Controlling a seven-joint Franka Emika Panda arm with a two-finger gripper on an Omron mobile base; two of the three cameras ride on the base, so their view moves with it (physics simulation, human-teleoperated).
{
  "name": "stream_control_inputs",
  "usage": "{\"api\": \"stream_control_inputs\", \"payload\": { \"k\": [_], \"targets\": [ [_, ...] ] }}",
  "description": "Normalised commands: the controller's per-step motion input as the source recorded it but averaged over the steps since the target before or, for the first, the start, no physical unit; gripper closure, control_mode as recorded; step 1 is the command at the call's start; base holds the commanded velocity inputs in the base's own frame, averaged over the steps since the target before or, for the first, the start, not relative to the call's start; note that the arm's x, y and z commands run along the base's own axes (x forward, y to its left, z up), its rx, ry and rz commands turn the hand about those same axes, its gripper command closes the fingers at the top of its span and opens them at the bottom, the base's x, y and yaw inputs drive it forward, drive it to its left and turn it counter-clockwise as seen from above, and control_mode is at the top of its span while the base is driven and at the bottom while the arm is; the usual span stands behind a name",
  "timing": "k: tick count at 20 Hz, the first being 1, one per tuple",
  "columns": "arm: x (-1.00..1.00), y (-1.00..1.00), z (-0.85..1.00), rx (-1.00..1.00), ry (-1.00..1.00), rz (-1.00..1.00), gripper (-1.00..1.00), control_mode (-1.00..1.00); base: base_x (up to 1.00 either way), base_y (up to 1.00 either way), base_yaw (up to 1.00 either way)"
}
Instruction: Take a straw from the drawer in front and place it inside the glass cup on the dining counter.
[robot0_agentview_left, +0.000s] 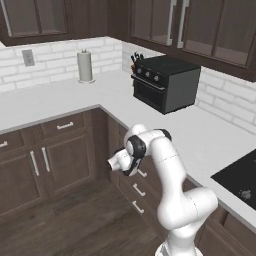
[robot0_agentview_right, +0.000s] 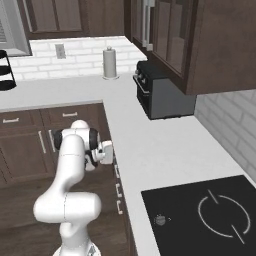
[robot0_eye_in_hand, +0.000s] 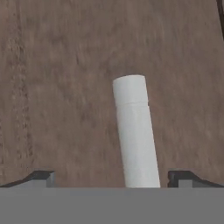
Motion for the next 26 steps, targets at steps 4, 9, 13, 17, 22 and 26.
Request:
{"api": "stream_control_inputs", "payload": {
  "k": [4, 9, 13, 17, 22, 26],
  "targets": [
    [0.34, 0.0, -0.23, 0.0, 0.04, 0.06, 1.0, -1.0, 0.0, 0.0, 0.0],
    [-0.02, 0.0, -0.02, 0.0, 0.0, 0.03, 1.0, -1.0, 0.0, 0.0, 0.0],
    [-0.48, 0.06, 0.04, 0.06, 0.0, 0.0, 1.0, -1.0, 0.0, 0.0, 0.0],
    [-0.72, 0.35, 0.06, 0.11, 0.0, 0.0, 1.0, -1.0, 0.0, 0.0, 0.0],
    [-0.86, 0.69, 0.05, 0.08, 0.0, 0.0, 1.0, -1.0, 0.0, 0.0, 0.0],
    [-0.93, 0.91, 0.05, 0.05, 0.0, 0.01, 1.0, -1.0, 0.0, 0.0, 0.0]
  ]
}}
